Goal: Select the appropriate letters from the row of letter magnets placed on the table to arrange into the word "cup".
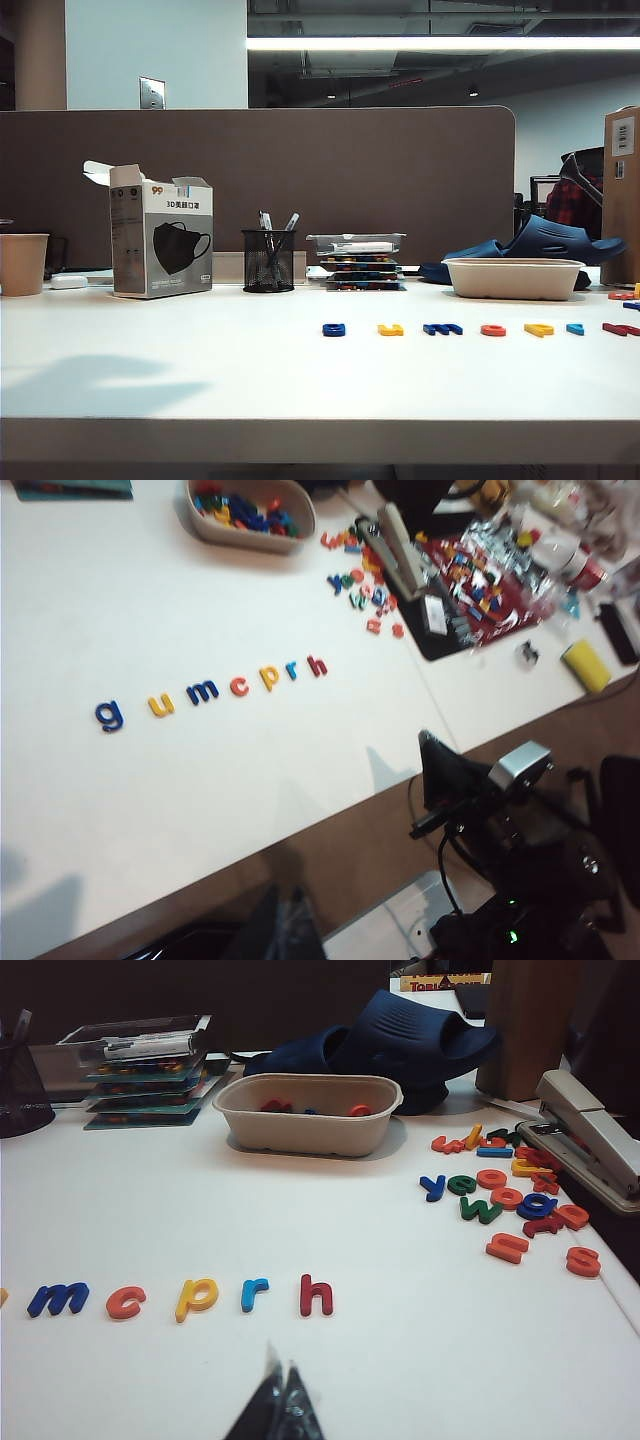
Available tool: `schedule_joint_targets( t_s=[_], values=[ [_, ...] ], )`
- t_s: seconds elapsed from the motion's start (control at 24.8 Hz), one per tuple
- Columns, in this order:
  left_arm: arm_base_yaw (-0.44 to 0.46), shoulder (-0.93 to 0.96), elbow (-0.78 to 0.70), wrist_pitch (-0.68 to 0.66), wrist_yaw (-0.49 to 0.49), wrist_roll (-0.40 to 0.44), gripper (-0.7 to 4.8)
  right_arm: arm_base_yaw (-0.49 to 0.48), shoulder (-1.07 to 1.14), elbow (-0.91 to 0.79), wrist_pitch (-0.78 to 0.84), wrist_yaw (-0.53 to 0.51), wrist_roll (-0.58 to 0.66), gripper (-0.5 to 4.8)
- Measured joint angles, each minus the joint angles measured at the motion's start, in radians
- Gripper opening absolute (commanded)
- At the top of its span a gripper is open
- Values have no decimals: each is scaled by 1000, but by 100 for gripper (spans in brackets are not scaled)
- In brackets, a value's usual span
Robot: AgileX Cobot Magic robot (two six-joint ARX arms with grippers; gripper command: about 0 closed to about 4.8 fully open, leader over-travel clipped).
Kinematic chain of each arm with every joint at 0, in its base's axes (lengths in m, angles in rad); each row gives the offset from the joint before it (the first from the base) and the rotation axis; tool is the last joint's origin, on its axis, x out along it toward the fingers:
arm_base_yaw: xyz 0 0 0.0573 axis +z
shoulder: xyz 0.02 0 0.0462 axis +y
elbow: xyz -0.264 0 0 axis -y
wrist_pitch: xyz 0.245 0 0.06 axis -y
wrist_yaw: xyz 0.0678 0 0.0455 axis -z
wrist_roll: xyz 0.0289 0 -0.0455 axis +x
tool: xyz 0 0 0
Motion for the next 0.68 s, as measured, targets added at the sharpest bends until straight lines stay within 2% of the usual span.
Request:
schedule_joint_targets(
  t_s=[0.12,0.24,0.4,0.48,0.68],
  values=[
    [-91,65,-1,19,-74,-33,-5,0,0,0,1,0,0,-1],
    [-129,94,-1,28,-114,-67,-5,0,0,0,0,0,0,-1],
    [-191,160,-1,50,-138,-179,-5,0,0,0,1,0,0,-1],
    [-204,173,-1,47,-152,-205,-5,0,0,0,2,0,0,-1],
    [-220,194,-1,31,-291,-224,-5,0,0,0,3,0,0,-1]
  ],
)
